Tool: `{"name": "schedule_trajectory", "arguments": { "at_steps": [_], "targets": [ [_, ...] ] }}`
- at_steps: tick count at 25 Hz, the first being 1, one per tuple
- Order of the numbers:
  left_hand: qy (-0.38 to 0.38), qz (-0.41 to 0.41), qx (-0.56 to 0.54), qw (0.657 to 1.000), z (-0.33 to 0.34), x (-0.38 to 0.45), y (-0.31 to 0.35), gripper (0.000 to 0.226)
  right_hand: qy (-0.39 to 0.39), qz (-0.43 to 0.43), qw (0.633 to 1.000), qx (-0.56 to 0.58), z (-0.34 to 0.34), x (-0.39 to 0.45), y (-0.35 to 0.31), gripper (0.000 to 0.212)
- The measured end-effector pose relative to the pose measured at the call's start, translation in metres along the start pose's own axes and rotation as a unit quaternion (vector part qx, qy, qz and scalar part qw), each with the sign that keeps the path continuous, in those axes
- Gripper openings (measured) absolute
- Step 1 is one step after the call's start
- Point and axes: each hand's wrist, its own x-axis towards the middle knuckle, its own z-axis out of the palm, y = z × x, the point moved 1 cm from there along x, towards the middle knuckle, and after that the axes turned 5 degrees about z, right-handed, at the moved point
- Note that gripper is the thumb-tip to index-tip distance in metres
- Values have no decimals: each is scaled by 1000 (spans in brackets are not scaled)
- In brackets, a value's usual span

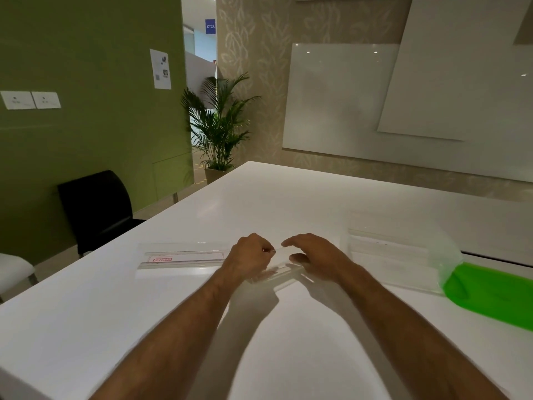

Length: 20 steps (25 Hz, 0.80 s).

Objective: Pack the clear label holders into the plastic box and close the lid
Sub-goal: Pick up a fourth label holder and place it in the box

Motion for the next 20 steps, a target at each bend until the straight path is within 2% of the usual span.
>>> {"name": "schedule_trajectory", "arguments": {
  "at_steps": [4,8,13,20],
  "targets": [
    [-2,2,-81,997,-12,0,0,24,20,-7,1000,7,-14,-28,4,52],
    [-38,-46,-219,974,-20,-6,0,22,10,-20,999,-26,-25,-48,11,72],
    [-123,-97,-284,946,-16,-11,3,29,26,-1,999,-26,-41,-61,19,62],
    [-160,-114,-279,940,-7,-16,25,20,12,37,998,42,-61,-87,26,56]
  ]
}}
